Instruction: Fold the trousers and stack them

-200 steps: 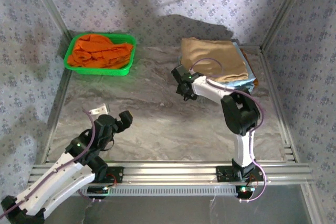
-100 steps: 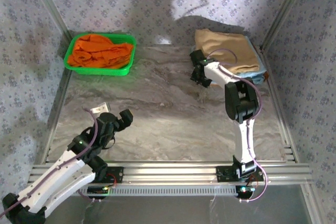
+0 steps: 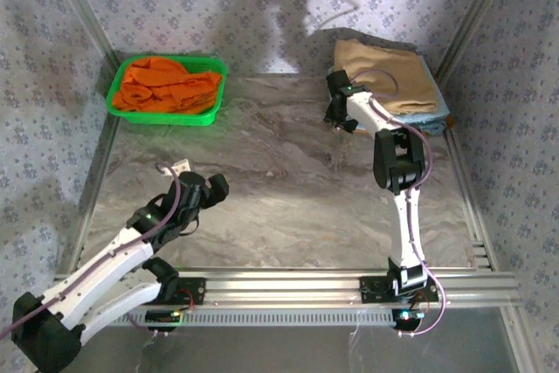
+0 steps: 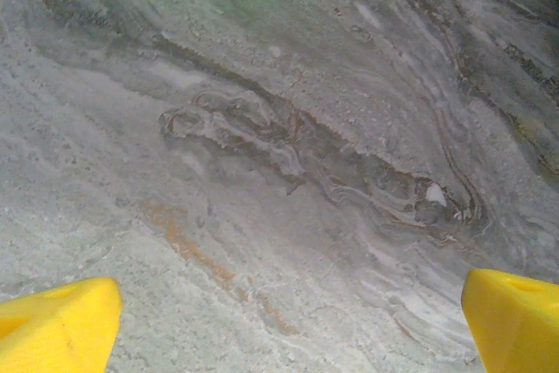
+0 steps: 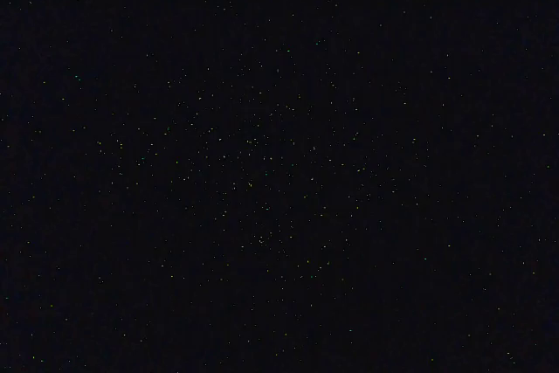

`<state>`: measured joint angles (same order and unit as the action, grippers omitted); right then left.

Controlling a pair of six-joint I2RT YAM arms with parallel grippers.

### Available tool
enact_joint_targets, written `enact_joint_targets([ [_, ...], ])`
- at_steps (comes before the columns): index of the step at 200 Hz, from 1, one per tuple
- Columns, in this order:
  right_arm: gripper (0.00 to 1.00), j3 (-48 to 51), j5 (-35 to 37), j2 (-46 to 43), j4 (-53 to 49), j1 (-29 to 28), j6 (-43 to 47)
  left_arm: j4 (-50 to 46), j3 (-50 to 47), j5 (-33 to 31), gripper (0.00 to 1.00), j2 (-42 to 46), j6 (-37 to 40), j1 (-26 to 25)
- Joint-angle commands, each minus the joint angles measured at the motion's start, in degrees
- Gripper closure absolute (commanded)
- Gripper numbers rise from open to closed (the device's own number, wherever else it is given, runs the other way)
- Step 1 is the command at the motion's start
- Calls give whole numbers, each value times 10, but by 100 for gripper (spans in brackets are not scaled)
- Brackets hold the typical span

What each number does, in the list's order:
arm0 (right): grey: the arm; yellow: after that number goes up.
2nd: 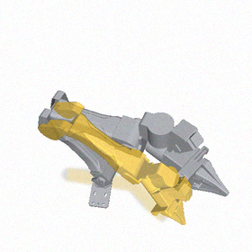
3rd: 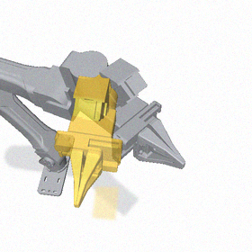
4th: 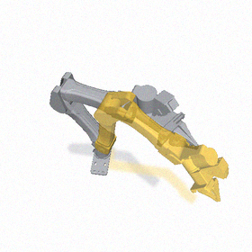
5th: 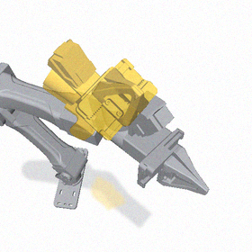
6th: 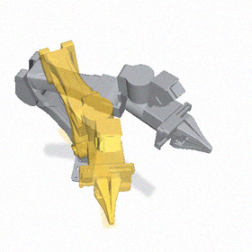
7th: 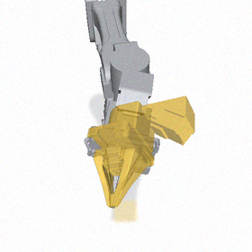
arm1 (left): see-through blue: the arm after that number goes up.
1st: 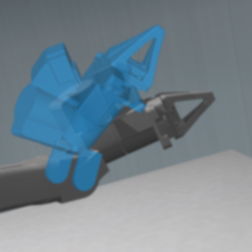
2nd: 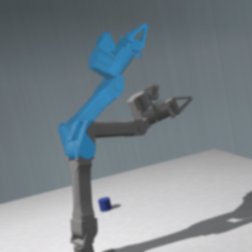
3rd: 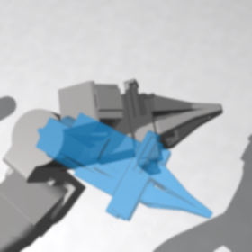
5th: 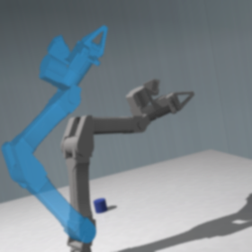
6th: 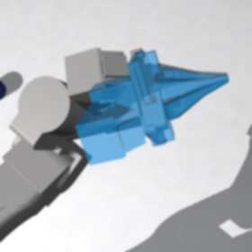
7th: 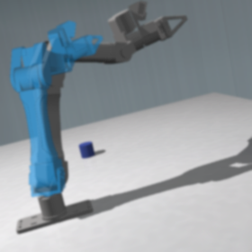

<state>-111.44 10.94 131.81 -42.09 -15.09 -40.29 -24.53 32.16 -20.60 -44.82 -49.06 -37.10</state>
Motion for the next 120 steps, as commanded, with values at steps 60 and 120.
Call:
enact_joint_targets([
  [60,40,169,-88,-167,74,7,36,-76,185,-10,0,-25,169,9],
  [120,16,449,-162,-540,185,4,135,-157,320,-66,0,-3,261,2],
])
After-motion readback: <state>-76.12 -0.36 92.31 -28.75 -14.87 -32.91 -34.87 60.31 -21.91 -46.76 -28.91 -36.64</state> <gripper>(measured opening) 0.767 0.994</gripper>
